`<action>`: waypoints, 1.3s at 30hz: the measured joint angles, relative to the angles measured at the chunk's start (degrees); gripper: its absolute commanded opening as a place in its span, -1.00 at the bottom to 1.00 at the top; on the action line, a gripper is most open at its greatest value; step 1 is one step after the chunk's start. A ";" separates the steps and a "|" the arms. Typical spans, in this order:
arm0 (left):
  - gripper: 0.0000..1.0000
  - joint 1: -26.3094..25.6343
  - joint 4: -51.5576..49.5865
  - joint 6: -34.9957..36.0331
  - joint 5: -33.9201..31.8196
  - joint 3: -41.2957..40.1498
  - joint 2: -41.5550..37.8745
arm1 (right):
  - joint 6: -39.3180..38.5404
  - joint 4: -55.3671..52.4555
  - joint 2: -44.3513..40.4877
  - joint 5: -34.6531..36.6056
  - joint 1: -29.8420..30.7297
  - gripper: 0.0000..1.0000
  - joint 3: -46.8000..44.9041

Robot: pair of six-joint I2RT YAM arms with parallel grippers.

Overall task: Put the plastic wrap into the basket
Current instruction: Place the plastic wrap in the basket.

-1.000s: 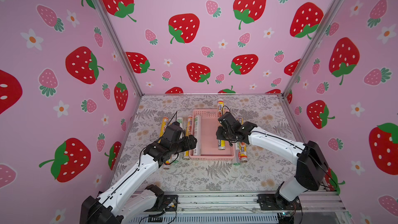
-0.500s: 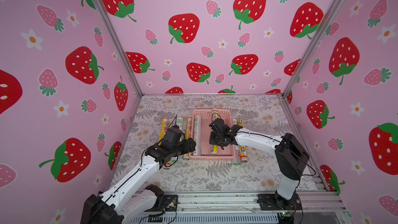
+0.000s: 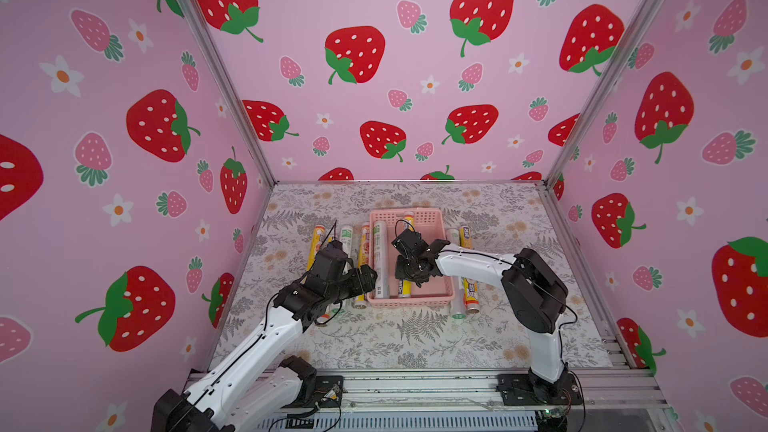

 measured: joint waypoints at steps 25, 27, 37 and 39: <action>0.81 0.00 -2.99 0.37 -2.56 0.00 -3.26 | -3.80 -2.99 -2.69 0.33 1.79 -0.49 -0.48; 0.81 0.00 -2.97 0.37 -2.49 0.00 -3.61 | -4.17 -3.65 -1.77 0.09 1.84 -0.49 0.26; 0.80 0.00 -2.93 0.37 -1.03 0.00 -2.80 | -5.11 -4.33 1.84 -0.98 1.86 -0.10 1.64; 0.80 0.00 -2.93 0.37 -1.01 0.00 -2.51 | -5.35 -4.31 1.84 -1.44 1.88 -0.04 1.97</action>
